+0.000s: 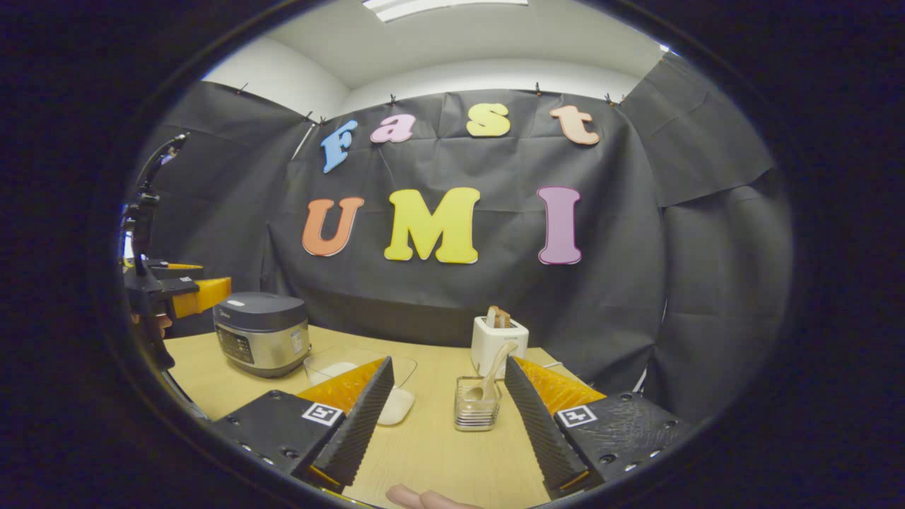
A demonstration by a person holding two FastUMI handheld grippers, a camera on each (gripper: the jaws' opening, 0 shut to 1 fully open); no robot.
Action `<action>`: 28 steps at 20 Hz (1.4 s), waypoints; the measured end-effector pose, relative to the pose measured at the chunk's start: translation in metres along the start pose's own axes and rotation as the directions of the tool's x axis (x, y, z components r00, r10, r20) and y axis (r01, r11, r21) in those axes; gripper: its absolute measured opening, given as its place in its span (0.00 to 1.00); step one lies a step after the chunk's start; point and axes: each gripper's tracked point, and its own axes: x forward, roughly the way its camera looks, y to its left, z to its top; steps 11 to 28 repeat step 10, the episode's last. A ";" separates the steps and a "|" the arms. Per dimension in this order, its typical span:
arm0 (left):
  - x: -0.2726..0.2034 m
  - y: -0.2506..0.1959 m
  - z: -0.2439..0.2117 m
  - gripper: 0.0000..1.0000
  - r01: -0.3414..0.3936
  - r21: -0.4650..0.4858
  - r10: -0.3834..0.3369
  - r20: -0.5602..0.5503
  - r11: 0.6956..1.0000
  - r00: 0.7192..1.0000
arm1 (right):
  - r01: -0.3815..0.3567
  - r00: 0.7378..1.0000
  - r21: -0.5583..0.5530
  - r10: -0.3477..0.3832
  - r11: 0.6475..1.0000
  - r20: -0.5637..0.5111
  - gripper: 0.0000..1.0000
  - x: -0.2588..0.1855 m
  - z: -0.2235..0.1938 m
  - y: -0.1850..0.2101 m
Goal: Close the left gripper, press the button to open the rice cooker; take a wooden spoon from the chopstick holder with the right hand, scoop a spoonful of rice and pour it into the rice cooker, then put the wooden spoon back into the chopstick holder.
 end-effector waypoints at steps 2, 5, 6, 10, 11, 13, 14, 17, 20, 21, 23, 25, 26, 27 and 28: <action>-0.009 -0.018 -0.004 0.99 0.009 0.012 -0.009 0.014 1.000 1.000 | 0.003 1.000 0.028 -0.002 1.000 -0.010 0.97 0.003 -0.003 0.000; -0.014 -0.043 -0.018 0.98 0.011 -0.007 -0.011 0.023 1.000 1.000 | -0.003 1.000 0.019 0.003 1.000 -0.023 0.94 0.004 -0.008 0.000; -0.015 -0.054 -0.025 0.99 0.026 -0.007 -0.026 0.014 1.000 1.000 | 0.005 1.000 0.007 -0.005 1.000 -0.020 0.94 0.005 -0.008 -0.003; -0.014 -0.075 -0.030 0.99 0.060 0.046 -0.061 0.021 0.997 0.998 | 0.010 1.000 0.003 -0.010 1.000 -0.021 0.94 0.005 -0.013 -0.002; -0.014 -0.075 -0.030 0.99 0.060 0.046 -0.061 0.021 0.997 0.998 | 0.010 1.000 0.003 -0.010 1.000 -0.021 0.94 0.005 -0.013 -0.002; -0.014 -0.075 -0.030 0.99 0.060 0.046 -0.061 0.021 0.997 0.998 | 0.010 1.000 0.003 -0.010 1.000 -0.021 0.94 0.005 -0.013 -0.002; -0.014 -0.075 -0.030 0.99 0.060 0.046 -0.061 0.021 0.997 0.998 | 0.010 1.000 0.003 -0.010 1.000 -0.021 0.94 0.005 -0.013 -0.002; -0.014 -0.075 -0.030 0.99 0.060 0.046 -0.061 0.021 0.997 0.998 | 0.010 1.000 0.003 -0.010 1.000 -0.021 0.94 0.005 -0.013 -0.002; -0.014 -0.075 -0.030 0.99 0.060 0.046 -0.061 0.021 0.997 0.998 | 0.010 1.000 0.003 -0.010 1.000 -0.021 0.94 0.005 -0.013 -0.002; -0.014 -0.075 -0.030 0.99 0.060 0.046 -0.061 0.021 0.997 0.998 | 0.010 1.000 0.003 -0.010 1.000 -0.021 0.94 0.005 -0.013 -0.002; -0.014 -0.075 -0.030 0.99 0.060 0.046 -0.061 0.021 0.997 0.998 | 0.010 1.000 0.003 -0.010 1.000 -0.021 0.94 0.005 -0.013 -0.002; -0.014 -0.075 -0.030 0.99 0.060 0.046 -0.061 0.021 0.997 0.998 | 0.010 1.000 0.003 -0.010 1.000 -0.021 0.94 0.005 -0.013 -0.002; -0.014 -0.075 -0.030 0.99 0.060 0.046 -0.061 0.021 0.997 0.998 | 0.010 1.000 0.003 -0.010 1.000 -0.021 0.94 0.005 -0.013 -0.002; -0.014 -0.075 -0.030 0.99 0.060 0.046 -0.061 0.021 0.997 0.998 | 0.010 1.000 0.003 -0.010 1.000 -0.021 0.94 0.005 -0.013 -0.002; -0.014 -0.075 -0.030 0.99 0.060 0.046 -0.061 0.021 0.997 0.998 | 0.010 1.000 0.003 -0.010 1.000 -0.021 0.94 0.005 -0.013 -0.002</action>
